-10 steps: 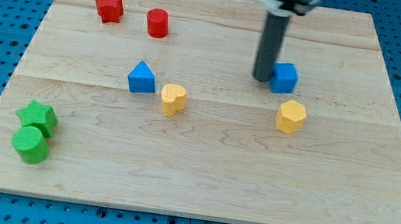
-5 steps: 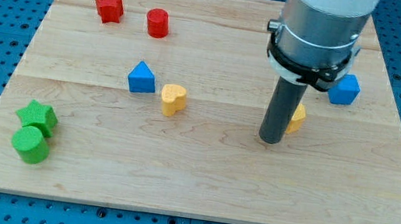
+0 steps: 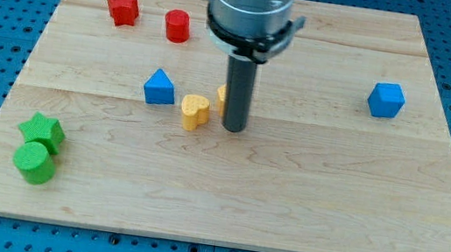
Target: Keep yellow blocks and blue blocks in a horizontal line
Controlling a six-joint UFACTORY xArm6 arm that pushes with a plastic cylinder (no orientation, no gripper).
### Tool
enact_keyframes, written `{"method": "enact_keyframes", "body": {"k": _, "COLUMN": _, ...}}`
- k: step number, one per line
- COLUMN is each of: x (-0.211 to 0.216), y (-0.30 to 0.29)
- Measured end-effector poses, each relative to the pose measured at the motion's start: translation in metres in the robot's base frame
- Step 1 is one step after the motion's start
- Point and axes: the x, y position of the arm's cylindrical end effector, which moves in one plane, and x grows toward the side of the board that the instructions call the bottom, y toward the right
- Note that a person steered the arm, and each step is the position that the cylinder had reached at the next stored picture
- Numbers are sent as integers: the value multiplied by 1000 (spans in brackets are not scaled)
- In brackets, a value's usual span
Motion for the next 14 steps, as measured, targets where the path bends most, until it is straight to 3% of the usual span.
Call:
{"method": "enact_keyframes", "body": {"k": 1, "x": 23, "y": 22}}
{"method": "enact_keyframes", "body": {"k": 2, "x": -9, "y": 15}}
{"method": "enact_keyframes", "body": {"k": 3, "x": -30, "y": -30}}
{"method": "enact_keyframes", "body": {"k": 4, "x": -27, "y": -49}}
{"method": "enact_keyframes", "body": {"k": 5, "x": -7, "y": 20}}
{"method": "enact_keyframes", "body": {"k": 6, "x": 58, "y": -26}}
{"method": "enact_keyframes", "body": {"k": 7, "x": 52, "y": -89}}
{"method": "enact_keyframes", "body": {"k": 9, "x": -23, "y": -96}}
{"method": "enact_keyframes", "body": {"k": 11, "x": -59, "y": -119}}
{"method": "enact_keyframes", "body": {"k": 13, "x": -35, "y": -169}}
{"method": "enact_keyframes", "body": {"k": 14, "x": -83, "y": -191}}
